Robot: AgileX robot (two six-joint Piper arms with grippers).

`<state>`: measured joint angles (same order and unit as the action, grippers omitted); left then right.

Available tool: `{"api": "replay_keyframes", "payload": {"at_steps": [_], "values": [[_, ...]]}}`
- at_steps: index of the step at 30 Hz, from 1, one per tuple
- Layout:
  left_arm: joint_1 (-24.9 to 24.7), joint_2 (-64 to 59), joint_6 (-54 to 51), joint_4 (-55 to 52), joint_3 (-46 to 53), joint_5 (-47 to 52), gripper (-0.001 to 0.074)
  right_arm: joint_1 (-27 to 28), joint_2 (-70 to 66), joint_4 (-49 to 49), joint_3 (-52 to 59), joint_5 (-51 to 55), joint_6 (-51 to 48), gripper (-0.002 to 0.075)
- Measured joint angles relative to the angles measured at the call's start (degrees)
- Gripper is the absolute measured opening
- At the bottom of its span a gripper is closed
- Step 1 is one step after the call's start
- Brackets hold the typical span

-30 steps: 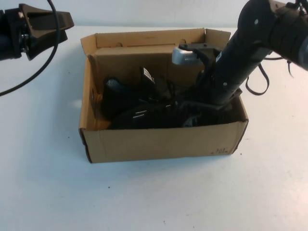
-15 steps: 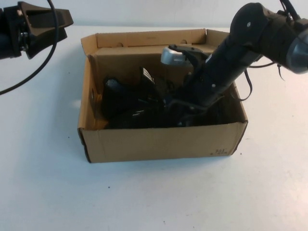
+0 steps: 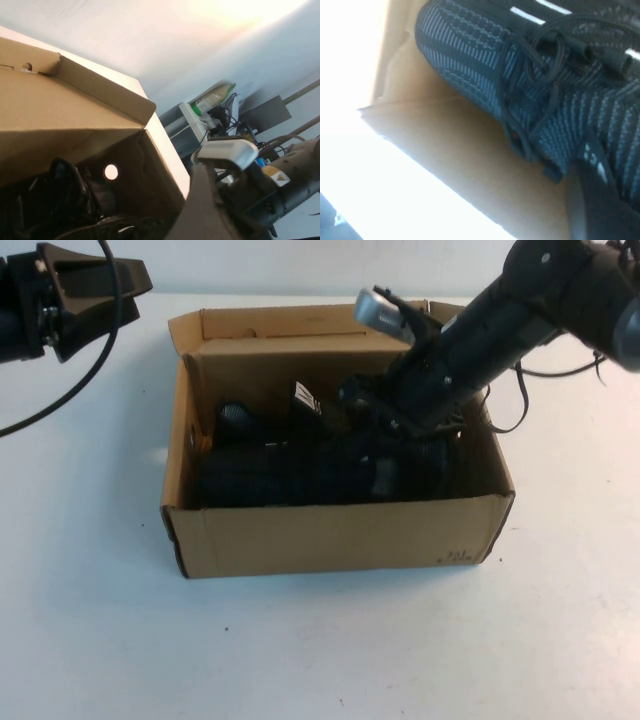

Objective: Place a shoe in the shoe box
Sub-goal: Place the shoe in the shoe box

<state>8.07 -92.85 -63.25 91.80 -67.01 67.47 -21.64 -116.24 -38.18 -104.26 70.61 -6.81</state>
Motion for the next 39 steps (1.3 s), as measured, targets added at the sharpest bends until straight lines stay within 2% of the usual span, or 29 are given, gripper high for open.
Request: {"api": "replay_keyframes", "payload": {"at_steps": [17,24,31,34,39], "values": [[0.0,0.0,0.0,0.4,0.0,0.0,0.0432,0.1,-3.4,-0.4,0.6,0.2,0.2,-0.0006],[0.0,0.0,0.0,0.5,0.0,0.0,0.0432,0.1,-3.4,-0.2,4.2,-0.3,0.5,-0.0006],[0.0,0.0,0.0,0.5,0.0,0.0,0.0432,0.1,-3.3,-0.3,4.6,-0.5,-2.1,0.0002],[0.0,0.0,0.0,0.5,0.0,0.0,0.0432,0.1,-2.5,-0.1,4.6,-0.5,-3.1,0.0070],[0.0,0.1,0.1,0.5,0.0,0.0,0.0432,0.1,-1.0,0.9,3.2,-0.5,-3.6,0.0359]]}}
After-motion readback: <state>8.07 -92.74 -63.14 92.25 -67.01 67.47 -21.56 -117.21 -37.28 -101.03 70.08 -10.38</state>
